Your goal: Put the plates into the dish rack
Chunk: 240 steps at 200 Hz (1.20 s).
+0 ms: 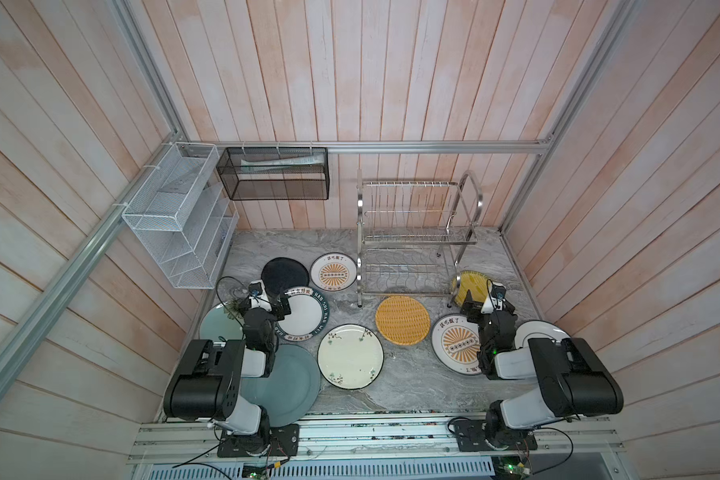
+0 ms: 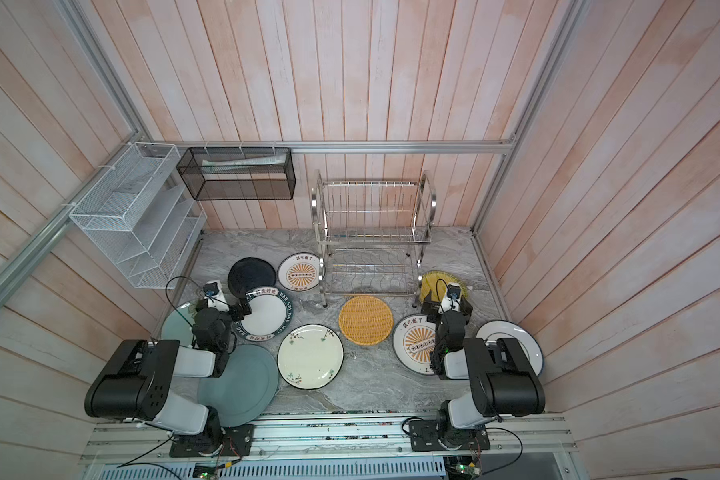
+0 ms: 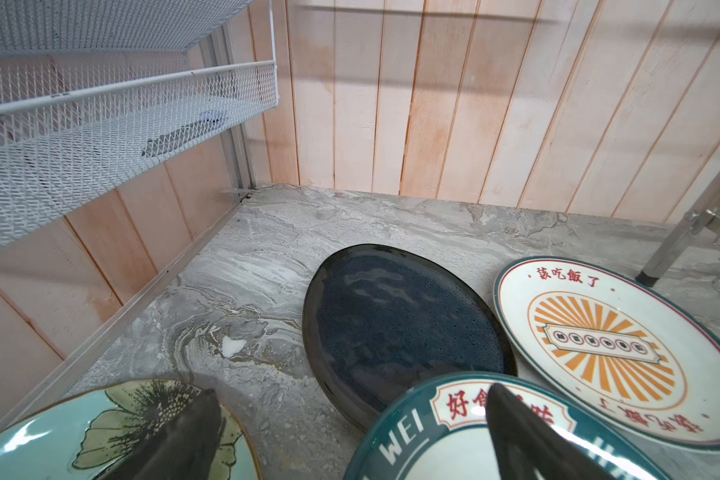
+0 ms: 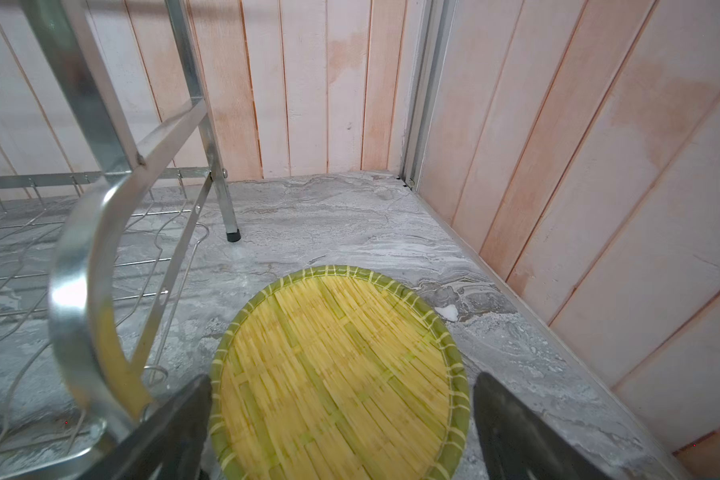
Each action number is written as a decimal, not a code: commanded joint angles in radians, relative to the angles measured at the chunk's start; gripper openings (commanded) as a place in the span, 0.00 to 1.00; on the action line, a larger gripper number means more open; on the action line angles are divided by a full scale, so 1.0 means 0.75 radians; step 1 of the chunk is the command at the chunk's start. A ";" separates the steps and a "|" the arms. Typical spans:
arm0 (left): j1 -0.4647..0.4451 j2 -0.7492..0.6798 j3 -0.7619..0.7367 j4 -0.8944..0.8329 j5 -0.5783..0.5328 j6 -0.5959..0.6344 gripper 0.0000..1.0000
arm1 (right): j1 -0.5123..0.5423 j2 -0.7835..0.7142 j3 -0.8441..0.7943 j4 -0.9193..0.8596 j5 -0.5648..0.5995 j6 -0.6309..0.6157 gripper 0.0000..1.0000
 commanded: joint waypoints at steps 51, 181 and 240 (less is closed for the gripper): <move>0.008 0.012 0.024 0.030 0.023 0.017 1.00 | 0.006 0.015 0.023 0.038 0.020 -0.015 0.98; 0.008 0.014 0.023 0.032 0.023 0.018 1.00 | 0.007 0.016 0.023 0.038 0.021 -0.016 0.98; 0.010 0.013 0.024 0.032 0.025 0.015 1.00 | -0.008 0.021 0.040 0.009 -0.001 -0.008 0.98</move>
